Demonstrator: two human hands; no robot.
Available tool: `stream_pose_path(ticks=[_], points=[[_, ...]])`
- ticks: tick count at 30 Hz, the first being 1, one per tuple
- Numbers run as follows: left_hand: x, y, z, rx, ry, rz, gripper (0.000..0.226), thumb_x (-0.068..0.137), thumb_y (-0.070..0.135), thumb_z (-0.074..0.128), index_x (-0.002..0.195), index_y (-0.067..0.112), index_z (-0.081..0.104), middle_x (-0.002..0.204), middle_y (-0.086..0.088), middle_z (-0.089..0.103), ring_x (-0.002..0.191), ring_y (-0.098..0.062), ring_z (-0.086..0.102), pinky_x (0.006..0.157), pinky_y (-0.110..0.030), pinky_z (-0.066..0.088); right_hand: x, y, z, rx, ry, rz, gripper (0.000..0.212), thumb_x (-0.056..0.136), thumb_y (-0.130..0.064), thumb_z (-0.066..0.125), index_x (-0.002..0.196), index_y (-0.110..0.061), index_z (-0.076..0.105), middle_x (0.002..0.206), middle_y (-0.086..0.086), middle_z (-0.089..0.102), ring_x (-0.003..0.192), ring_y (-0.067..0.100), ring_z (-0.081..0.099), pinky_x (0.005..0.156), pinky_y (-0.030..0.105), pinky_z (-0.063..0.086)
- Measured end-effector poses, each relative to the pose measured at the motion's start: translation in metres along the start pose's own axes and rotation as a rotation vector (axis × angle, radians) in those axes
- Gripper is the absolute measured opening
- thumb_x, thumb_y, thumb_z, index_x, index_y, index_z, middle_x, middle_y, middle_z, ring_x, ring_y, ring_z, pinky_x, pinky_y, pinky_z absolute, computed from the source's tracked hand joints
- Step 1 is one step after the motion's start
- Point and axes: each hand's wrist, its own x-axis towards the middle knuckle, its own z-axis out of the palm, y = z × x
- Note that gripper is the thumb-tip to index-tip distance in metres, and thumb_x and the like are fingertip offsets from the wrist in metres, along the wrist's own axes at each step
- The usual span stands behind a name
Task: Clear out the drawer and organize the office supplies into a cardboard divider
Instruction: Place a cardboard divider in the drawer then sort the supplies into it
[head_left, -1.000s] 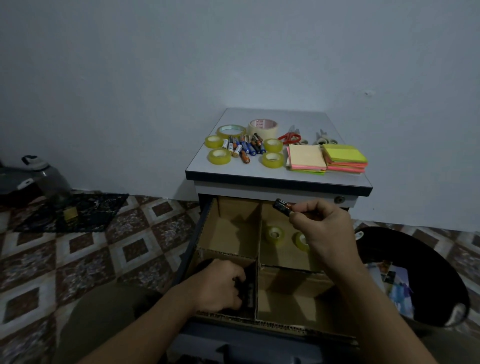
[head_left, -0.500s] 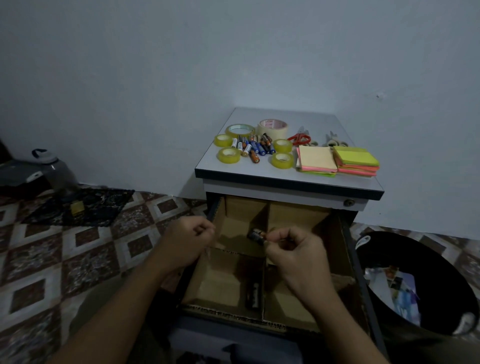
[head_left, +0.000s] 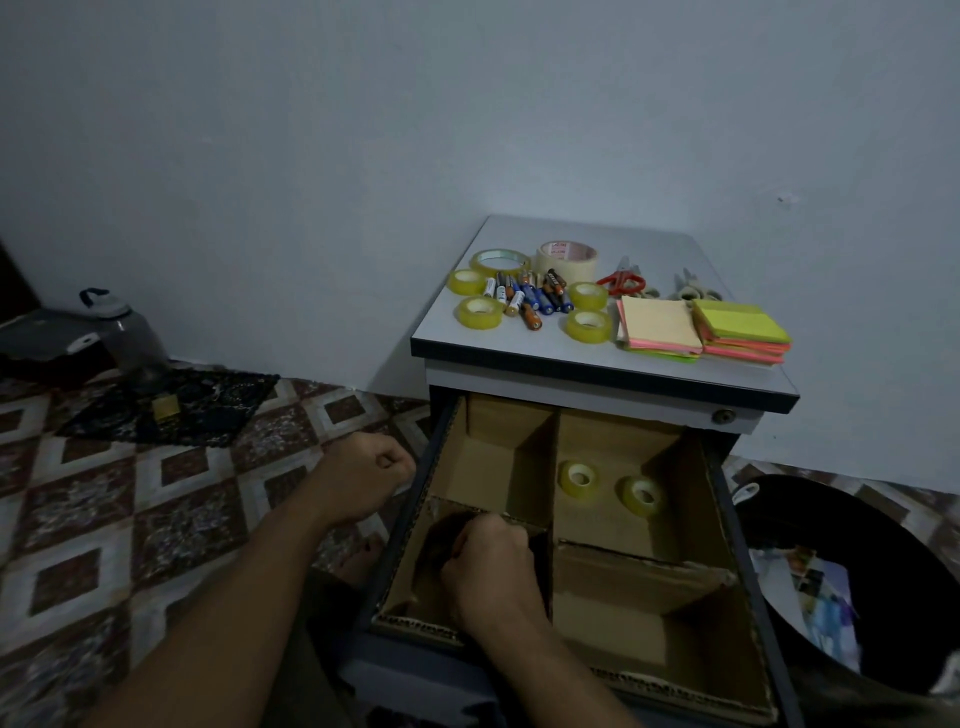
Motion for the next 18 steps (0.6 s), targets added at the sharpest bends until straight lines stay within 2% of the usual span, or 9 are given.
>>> stream_pose_path(ticks=[4, 7, 10, 15, 18], points=[[-0.001, 0.001, 0.001, -0.012, -0.008, -0.004, 0.017, 0.093, 0.020, 0.063, 0.080, 0.025, 0.073, 0.074, 0.007, 0.071, 0.071, -0.008, 0.065, 0.063, -0.023, 0.046, 0.006, 0.001, 0.007, -0.069, -0.085, -0.031, 0.018, 0.090, 0.000, 0.055, 0.104, -0.004, 0.065, 0.109, 0.014, 0.066, 0.097, 0.026, 0.065, 0.070, 0.024, 0.049], [-0.004, 0.004, 0.002, -0.036, -0.017, -0.012, 0.018, 0.093, 0.021, 0.063, 0.078, 0.024, 0.073, 0.071, 0.005, 0.071, 0.065, -0.006, 0.064, 0.060, -0.021, 0.046, 0.016, 0.002, 0.010, -0.142, -0.177, -0.063, 0.022, 0.088, 0.000, 0.060, 0.109, -0.005, 0.064, 0.114, 0.015, 0.064, 0.103, 0.028, 0.064, 0.076, 0.026, 0.052], [-0.006, 0.004, 0.002, -0.042, -0.011, -0.009, 0.018, 0.094, 0.021, 0.063, 0.078, 0.024, 0.072, 0.073, 0.004, 0.070, 0.066, -0.008, 0.063, 0.060, -0.022, 0.044, 0.026, 0.005, 0.014, -0.200, -0.204, -0.122, 0.024, 0.087, 0.000, 0.061, 0.110, -0.006, 0.065, 0.113, 0.016, 0.064, 0.101, 0.029, 0.064, 0.084, 0.035, 0.057], [-0.007, 0.004, 0.002, -0.053, -0.006, -0.013, 0.017, 0.094, 0.022, 0.063, 0.080, 0.023, 0.072, 0.071, 0.004, 0.070, 0.059, 0.000, 0.061, 0.054, -0.014, 0.043, 0.034, 0.010, 0.015, -0.240, -0.279, -0.231, 0.013, 0.086, -0.009, 0.069, 0.099, -0.006, 0.067, 0.097, 0.012, 0.069, 0.087, 0.025, 0.067, 0.068, 0.024, 0.051], [-0.006, 0.005, 0.003, -0.050, -0.004, -0.009, 0.017, 0.095, 0.022, 0.063, 0.081, 0.022, 0.072, 0.070, 0.003, 0.070, 0.056, 0.001, 0.059, 0.053, -0.014, 0.042, 0.034, 0.014, 0.010, -0.252, -0.290, -0.278, 0.015, 0.085, -0.008, 0.069, 0.099, -0.007, 0.065, 0.096, 0.012, 0.067, 0.087, 0.025, 0.066, 0.067, 0.024, 0.052]])
